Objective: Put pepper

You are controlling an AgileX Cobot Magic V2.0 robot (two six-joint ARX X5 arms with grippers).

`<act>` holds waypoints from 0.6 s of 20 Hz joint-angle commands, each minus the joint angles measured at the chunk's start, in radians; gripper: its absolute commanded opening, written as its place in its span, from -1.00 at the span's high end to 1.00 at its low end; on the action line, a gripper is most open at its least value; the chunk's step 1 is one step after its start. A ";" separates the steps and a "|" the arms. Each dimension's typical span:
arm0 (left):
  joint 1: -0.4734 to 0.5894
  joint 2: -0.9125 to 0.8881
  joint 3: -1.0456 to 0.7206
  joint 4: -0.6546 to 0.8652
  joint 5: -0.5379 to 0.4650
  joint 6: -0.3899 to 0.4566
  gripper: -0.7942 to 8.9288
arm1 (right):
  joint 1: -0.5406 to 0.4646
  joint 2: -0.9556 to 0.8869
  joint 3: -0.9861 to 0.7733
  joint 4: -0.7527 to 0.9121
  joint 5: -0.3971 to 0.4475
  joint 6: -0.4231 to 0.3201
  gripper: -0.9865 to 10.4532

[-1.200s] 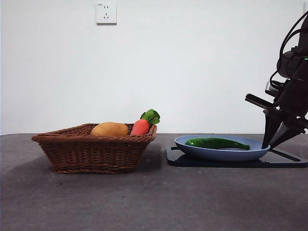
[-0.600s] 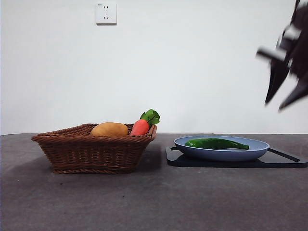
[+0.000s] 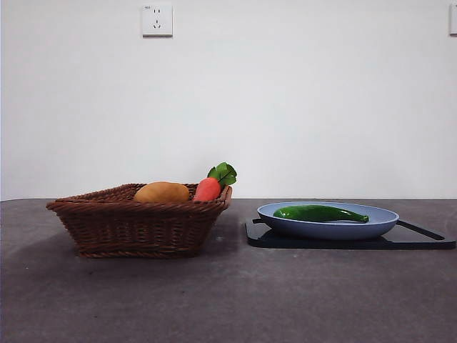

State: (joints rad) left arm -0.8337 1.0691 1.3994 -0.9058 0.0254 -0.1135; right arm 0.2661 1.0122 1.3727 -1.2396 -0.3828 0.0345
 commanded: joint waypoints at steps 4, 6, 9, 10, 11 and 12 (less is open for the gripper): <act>-0.009 0.008 0.015 0.001 0.002 0.013 0.74 | 0.088 -0.065 0.017 -0.133 0.048 -0.076 0.82; -0.009 0.008 0.015 -0.010 0.002 0.013 0.82 | 0.092 -0.076 0.017 -0.133 0.048 -0.085 0.82; -0.009 0.008 0.015 -0.013 0.001 0.013 0.82 | 0.091 -0.076 0.018 -0.132 0.042 -0.059 0.81; -0.009 0.008 0.015 -0.008 0.002 0.012 0.82 | 0.091 -0.076 0.018 -0.132 0.043 -0.058 0.81; -0.009 0.008 0.015 0.000 0.001 0.012 0.82 | 0.090 -0.076 0.018 -0.131 0.045 -0.059 0.81; -0.009 0.008 0.015 0.010 0.002 0.012 0.82 | 0.090 -0.076 0.018 -0.131 0.047 -0.059 0.81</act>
State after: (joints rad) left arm -0.8337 1.0691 1.3994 -0.9058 0.0254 -0.1120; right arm 0.3531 0.9302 1.3731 -1.3560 -0.3374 -0.0326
